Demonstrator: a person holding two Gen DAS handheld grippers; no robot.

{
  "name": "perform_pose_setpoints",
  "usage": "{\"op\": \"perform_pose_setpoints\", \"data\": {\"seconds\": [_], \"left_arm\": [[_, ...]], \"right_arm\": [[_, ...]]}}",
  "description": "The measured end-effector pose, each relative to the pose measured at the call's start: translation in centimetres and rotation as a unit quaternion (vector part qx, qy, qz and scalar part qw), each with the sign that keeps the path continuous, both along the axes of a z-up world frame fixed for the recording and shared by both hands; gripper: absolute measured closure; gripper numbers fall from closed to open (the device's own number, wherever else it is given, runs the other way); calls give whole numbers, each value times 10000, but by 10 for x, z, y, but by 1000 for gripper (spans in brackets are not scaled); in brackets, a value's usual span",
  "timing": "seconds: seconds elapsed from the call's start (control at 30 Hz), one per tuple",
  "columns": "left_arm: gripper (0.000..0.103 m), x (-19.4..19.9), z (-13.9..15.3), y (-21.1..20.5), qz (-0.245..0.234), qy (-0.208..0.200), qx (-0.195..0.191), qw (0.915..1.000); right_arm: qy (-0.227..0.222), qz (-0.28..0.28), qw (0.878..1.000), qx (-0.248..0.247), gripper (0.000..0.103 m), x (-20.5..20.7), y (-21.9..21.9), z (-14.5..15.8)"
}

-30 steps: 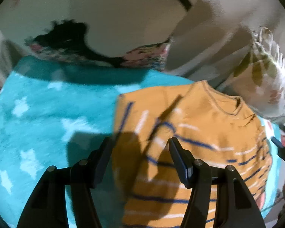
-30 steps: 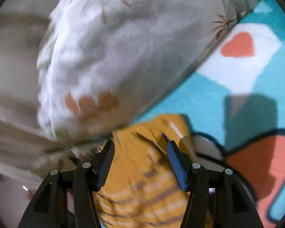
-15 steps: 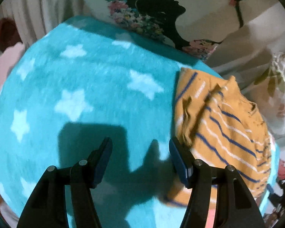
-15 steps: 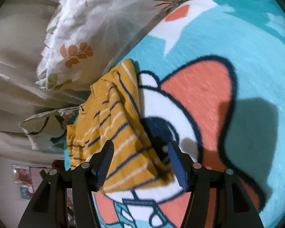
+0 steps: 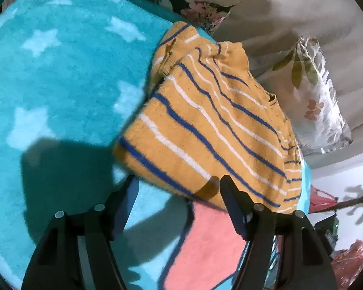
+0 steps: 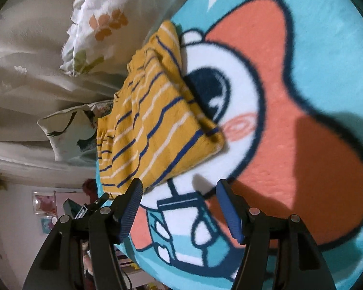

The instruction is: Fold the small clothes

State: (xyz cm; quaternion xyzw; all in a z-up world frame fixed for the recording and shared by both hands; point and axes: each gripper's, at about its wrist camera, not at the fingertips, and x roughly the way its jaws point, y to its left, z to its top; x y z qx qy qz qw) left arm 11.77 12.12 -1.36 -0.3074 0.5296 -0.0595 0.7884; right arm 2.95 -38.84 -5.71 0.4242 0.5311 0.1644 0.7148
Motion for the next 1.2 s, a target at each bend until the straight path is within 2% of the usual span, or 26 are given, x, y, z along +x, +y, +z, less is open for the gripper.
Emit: {"op": "perform_pose_setpoints", "data": {"seconds": [0.2, 0.33, 0.4, 0.5, 0.53, 0.57, 0.6, 0.63, 0.7, 0.83, 0.97, 1.07, 1.13, 1.2], "left_arm": [[26, 33, -5, 3, 129, -35, -398, 9991], [22, 54, -6, -3, 29, -95, -402, 9991], [17, 62, -5, -5, 2, -141, -409, 9991], [17, 72, -5, -10, 26, -133, -265, 9996], [19, 74, -4, -11, 54, -84, -179, 9998], [51, 74, -2, -10, 97, -21, -26, 9999], [76, 77, -4, -10, 71, 84, 27, 9999], [76, 79, -7, -8, 65, 233, -155, 9996], [78, 76, -2, -3, 144, 269, -220, 9993], [81, 54, 24, -5, 65, 157, -41, 9998], [81, 24, 35, -7, 54, 184, -25, 9998], [79, 1, 22, -6, 22, 320, -34, 9995], [76, -12, 2, -3, 105, 491, -14, 9987], [68, -26, -6, 6, 324, 549, -175, 9978]], "right_arm": [[-113, -97, 9999, -49, 35, 29, 20, -7], [-193, -265, 9994, 59, 34, 56, 25, -11], [-259, -318, 9991, 101, 34, 69, 28, -13], [-397, -332, 9986, 65, 34, 89, 35, -13], [-410, -332, 9986, 38, 35, 95, 37, -12], [-406, -345, 9986, 16, 41, 98, 38, -12], [-327, -361, 9988, -46, 66, 102, 40, -14], [-184, -364, 9992, -35, 75, 106, 39, -19], [-84, -494, 9985, 231, 79, 104, 34, -25], [-38, -484, 9977, 476, 82, 87, 27, -13], [-78, -310, 9982, 513, 82, 59, 25, 6], [-27, -190, 9983, 546, 82, 32, 24, 5], [55, 9, 9996, 284, 79, 19, 22, -6], [237, -43, 9995, 192, 73, 10, 15, -16]]}}
